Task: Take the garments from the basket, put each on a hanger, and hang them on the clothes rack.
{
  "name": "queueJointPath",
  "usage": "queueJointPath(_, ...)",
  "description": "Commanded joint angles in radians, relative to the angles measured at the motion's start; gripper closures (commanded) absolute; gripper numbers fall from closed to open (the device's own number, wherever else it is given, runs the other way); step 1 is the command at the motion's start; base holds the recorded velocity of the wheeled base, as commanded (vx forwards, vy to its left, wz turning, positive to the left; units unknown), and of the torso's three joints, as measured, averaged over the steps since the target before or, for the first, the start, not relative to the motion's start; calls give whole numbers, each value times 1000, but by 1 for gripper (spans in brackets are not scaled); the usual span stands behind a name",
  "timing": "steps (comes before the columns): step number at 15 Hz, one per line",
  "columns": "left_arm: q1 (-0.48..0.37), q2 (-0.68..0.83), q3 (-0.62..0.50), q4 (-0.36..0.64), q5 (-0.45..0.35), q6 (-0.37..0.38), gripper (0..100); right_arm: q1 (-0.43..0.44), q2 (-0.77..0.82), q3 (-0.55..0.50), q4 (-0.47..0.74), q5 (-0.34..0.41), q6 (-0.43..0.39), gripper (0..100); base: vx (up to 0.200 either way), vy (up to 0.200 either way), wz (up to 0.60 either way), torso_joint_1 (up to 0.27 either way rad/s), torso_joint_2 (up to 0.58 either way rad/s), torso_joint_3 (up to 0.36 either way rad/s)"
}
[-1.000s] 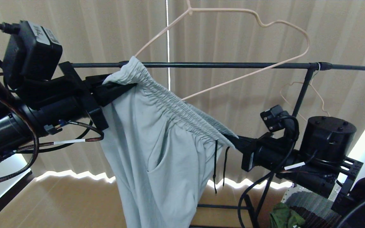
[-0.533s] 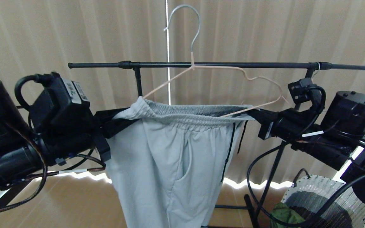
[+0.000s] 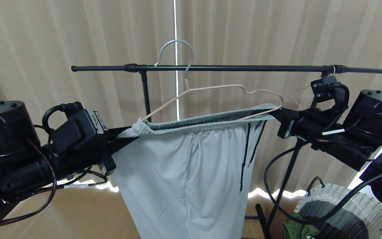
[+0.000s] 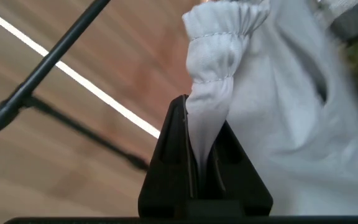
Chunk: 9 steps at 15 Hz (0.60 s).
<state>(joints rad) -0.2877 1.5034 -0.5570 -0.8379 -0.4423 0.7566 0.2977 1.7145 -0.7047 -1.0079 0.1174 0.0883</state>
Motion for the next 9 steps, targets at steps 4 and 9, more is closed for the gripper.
queueJointPath(4, 36, 11, 26, 0, 2, 50, 100, -22, 4, -16, 0, -1, -44, 100, 0, 0, 0, 0, 0, 0)
queueJointPath(9, 62, 11, 37, 3, 4, 92, 100, -18, -6, -56, 57, 1, -85, 100, 0, 0, 0, 0, 0, 0)
